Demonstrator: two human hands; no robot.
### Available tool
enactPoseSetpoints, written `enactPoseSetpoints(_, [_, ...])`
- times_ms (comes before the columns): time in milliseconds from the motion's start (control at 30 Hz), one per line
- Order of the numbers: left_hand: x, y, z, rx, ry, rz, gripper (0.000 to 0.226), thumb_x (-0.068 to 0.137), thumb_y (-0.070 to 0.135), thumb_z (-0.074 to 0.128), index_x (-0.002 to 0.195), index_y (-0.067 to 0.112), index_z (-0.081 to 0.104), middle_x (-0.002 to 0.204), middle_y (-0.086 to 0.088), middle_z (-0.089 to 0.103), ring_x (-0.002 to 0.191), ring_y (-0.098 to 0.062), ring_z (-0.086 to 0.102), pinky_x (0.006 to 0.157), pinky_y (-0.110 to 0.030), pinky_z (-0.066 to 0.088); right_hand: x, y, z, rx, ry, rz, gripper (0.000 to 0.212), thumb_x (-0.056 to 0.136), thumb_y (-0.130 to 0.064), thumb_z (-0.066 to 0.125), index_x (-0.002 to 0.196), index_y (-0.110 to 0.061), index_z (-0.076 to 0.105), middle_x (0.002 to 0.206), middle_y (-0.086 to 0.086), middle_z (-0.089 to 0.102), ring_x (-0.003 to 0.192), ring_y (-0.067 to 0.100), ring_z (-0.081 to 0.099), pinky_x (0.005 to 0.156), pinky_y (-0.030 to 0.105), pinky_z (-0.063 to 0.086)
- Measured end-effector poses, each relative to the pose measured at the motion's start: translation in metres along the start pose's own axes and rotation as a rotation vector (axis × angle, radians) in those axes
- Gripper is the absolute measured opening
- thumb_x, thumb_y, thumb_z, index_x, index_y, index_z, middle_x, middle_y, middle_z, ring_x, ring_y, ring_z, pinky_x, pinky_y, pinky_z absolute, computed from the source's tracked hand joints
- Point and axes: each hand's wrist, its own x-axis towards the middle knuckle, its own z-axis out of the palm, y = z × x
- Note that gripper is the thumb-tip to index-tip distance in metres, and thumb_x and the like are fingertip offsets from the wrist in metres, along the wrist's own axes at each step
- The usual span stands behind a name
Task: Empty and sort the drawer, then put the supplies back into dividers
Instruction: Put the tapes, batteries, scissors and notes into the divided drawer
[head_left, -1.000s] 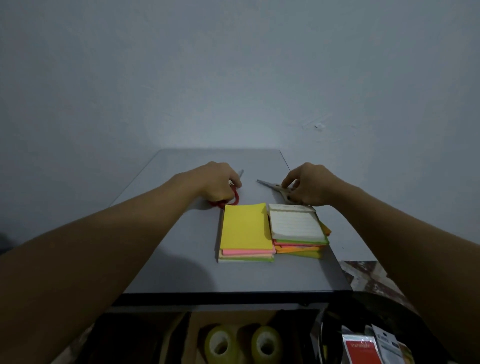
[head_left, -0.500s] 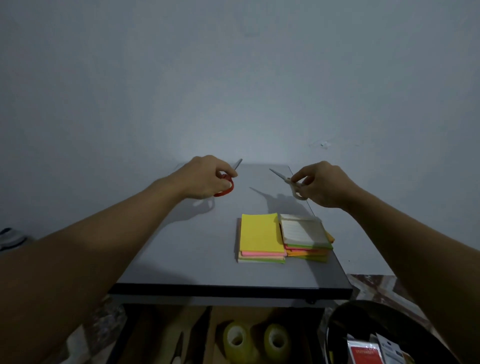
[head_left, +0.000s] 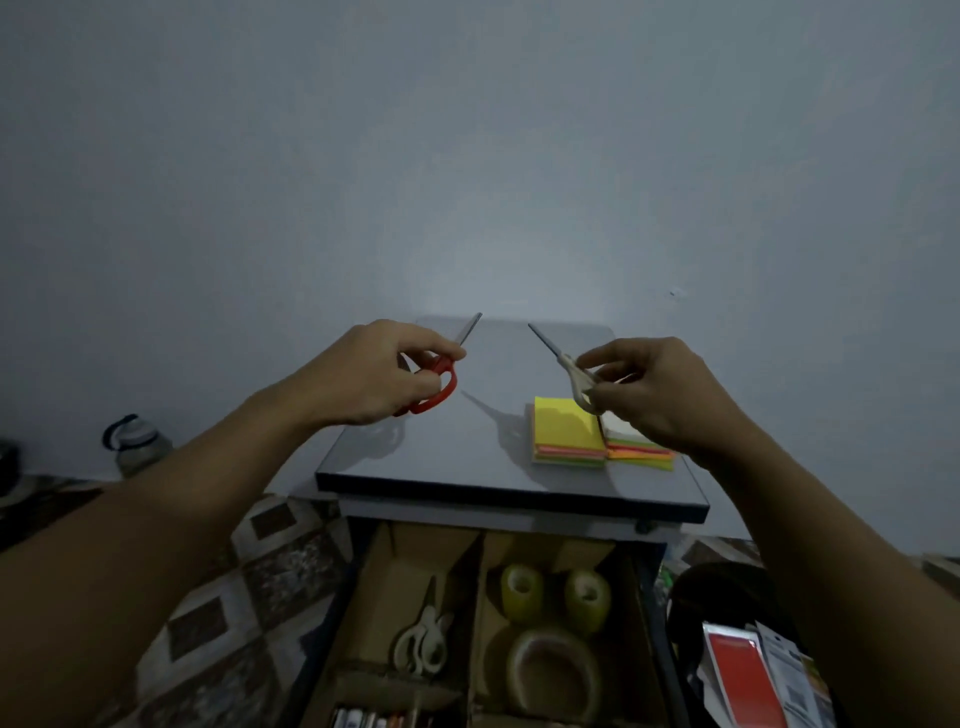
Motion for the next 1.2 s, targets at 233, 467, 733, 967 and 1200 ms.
enactPoseSetpoints(233, [-0.07, -0.012, 0.009, -0.045, -0.025, -0.047, 0.039, 0.092, 0.021, 0.064, 0.127, 0.037, 0.065, 0.114, 0.015, 0.062, 0.087, -0.007, 0.063, 0.066, -0.011, 0.047, -0.056, -0.017, 0.03, 0.083, -0.035, 0.002, 0.024, 0.078, -0.018, 0.075, 0.097, -0.033, 0.076, 0.082, -0.009, 0.073, 0.074, 0.01, 0.069, 0.06, 0.024, 0.049])
enactPoseSetpoints(467, [-0.136, -0.039, 0.037, -0.184, -0.182, -0.115, 0.037, 0.079, 0.036, 0.062, 0.111, 0.054, 0.068, 0.088, -0.006, 0.069, 0.073, -0.032, 0.062, 0.061, -0.034, 0.048, -0.091, -0.012, 0.053, 0.068, -0.062, -0.022, 0.027, 0.079, -0.015, 0.075, 0.101, -0.031, 0.075, 0.089, -0.01, 0.072, 0.078, 0.005, 0.068, 0.066, 0.024, 0.054])
enactPoseSetpoints(733, [-0.155, -0.062, 0.083, -0.088, -0.342, -0.145, 0.035, 0.089, 0.037, 0.064, 0.123, 0.046, 0.064, 0.105, 0.013, 0.055, 0.087, -0.002, 0.055, 0.069, -0.012, 0.041, -0.105, 0.0, 0.063, 0.084, -0.097, 0.032, 0.028, 0.079, -0.015, 0.076, 0.103, -0.03, 0.076, 0.094, -0.009, 0.073, 0.087, 0.007, 0.068, 0.075, 0.03, 0.057])
enactPoseSetpoints(967, [-0.127, -0.066, 0.123, 0.171, -0.52, -0.116, 0.041, 0.095, 0.032, 0.058, 0.136, 0.034, 0.058, 0.123, 0.005, 0.052, 0.112, -0.013, 0.049, 0.094, -0.026, 0.042, -0.108, 0.008, 0.07, 0.064, -0.145, 0.057, 0.028, 0.083, -0.014, 0.074, 0.107, -0.028, 0.074, 0.096, -0.009, 0.071, 0.088, 0.008, 0.066, 0.072, 0.026, 0.057])
enactPoseSetpoints(1200, [-0.103, -0.071, 0.152, 0.299, -0.649, -0.011, 0.042, 0.093, 0.024, 0.056, 0.134, 0.034, 0.06, 0.135, -0.001, 0.058, 0.119, -0.021, 0.055, 0.1, -0.039, 0.049, -0.11, 0.012, 0.074, 0.028, -0.162, 0.075, 0.026, 0.084, -0.016, 0.073, 0.107, -0.03, 0.074, 0.096, -0.011, 0.07, 0.089, 0.006, 0.066, 0.071, 0.026, 0.057])
